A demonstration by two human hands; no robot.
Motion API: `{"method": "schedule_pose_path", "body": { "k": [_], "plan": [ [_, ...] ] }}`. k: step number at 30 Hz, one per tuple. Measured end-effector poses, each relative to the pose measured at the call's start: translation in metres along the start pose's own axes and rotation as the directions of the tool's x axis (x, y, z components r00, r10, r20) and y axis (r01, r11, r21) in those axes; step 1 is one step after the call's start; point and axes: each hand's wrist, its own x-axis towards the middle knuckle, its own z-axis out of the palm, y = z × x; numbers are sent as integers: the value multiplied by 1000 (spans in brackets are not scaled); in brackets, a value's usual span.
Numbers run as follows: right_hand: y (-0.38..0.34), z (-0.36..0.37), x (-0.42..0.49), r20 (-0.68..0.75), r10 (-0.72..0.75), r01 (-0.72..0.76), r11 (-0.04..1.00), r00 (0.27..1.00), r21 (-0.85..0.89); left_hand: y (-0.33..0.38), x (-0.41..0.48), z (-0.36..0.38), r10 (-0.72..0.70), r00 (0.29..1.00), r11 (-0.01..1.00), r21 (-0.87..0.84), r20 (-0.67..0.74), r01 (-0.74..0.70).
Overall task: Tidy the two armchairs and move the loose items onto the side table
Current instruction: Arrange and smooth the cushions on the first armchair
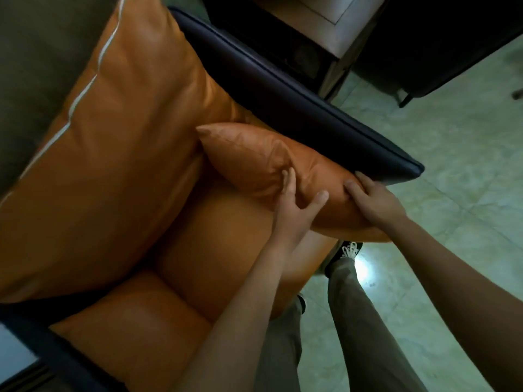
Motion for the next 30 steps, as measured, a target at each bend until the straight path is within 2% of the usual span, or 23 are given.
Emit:
{"method": "schedule_pose_path", "body": {
  "k": [5, 8, 11, 12, 14, 15, 17, 20, 24, 30],
  "plan": [
    [8, -25, -4, 15, -86, 87, 991, 996, -99, 10, 22, -27, 34, 994, 995, 92, 107, -44],
    [17, -20, -20, -67, -187, 173, 969, 980, -176, 3, 25, -63, 43, 999, 987, 157, -16, -40],
    [17, -4, -38, -267, -326, 254, 928, 907, -273, -4, 33, -92, 247, 949, 884, 447, -196, -137],
    [16, 1, -43, -303, -335, 257, 928, 892, -270, -4, 37, -97, 243, 932, 883, 458, -267, -99],
    [15, 9, -45, -324, -311, 226, 935, 894, -273, -1, 49, -99, 103, 919, 945, 324, -380, 28],
    [15, 9, -43, -320, -293, 206, 938, 901, -278, 0, 57, -99, 55, 921, 962, 266, -385, 54],
    [14, 2, -33, -288, -264, 177, 939, 921, -296, 5, 76, -93, 65, 934, 964, 262, -351, 32],
    [12, -6, -17, -154, -231, 170, 929, 961, -329, 23, 116, -75, 118, 955, 942, 335, -272, -21],
    [8, 8, -18, -75, -400, 329, 834, 913, -442, 34, 143, -57, 124, 966, 919, 393, -227, -25],
    [-11, 14, -4, -15, -491, 414, 750, 871, -515, 22, 141, -73, 70, 980, 911, 413, -188, 15]
  ]
}}
